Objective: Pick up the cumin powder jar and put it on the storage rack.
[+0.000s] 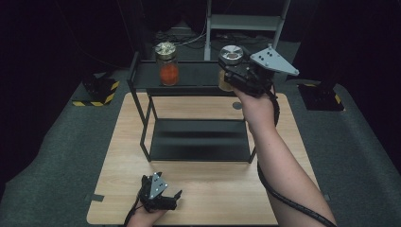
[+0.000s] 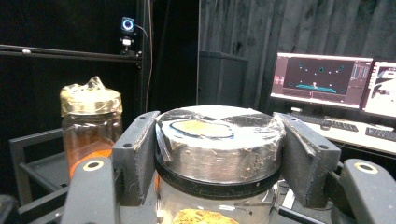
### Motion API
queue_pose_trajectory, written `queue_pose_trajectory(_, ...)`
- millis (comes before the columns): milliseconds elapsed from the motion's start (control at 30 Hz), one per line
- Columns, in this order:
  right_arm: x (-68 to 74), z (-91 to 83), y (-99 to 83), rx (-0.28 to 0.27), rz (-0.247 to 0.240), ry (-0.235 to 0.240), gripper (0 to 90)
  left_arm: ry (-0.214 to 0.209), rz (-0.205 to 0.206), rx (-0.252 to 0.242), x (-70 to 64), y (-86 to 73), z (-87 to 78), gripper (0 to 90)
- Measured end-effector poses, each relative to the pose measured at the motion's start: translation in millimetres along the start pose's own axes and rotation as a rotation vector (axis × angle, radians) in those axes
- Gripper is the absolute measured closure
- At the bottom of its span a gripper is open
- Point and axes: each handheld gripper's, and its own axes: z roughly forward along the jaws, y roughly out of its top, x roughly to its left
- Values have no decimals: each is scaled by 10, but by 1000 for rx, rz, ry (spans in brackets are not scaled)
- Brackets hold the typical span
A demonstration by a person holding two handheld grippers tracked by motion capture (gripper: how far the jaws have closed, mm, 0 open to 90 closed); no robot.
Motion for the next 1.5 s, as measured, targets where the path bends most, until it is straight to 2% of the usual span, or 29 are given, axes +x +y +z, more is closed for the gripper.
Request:
queue_pose_trajectory(867, 1, 329, -32, 13, 12, -49, 344, -10, -4, -9, 22, -16, -8, 6)
queue_pose_trajectory(1500, 2, 423, -100, 19, 15, -47, 344, -8, -6, -12, 21, -21, -10, 6)
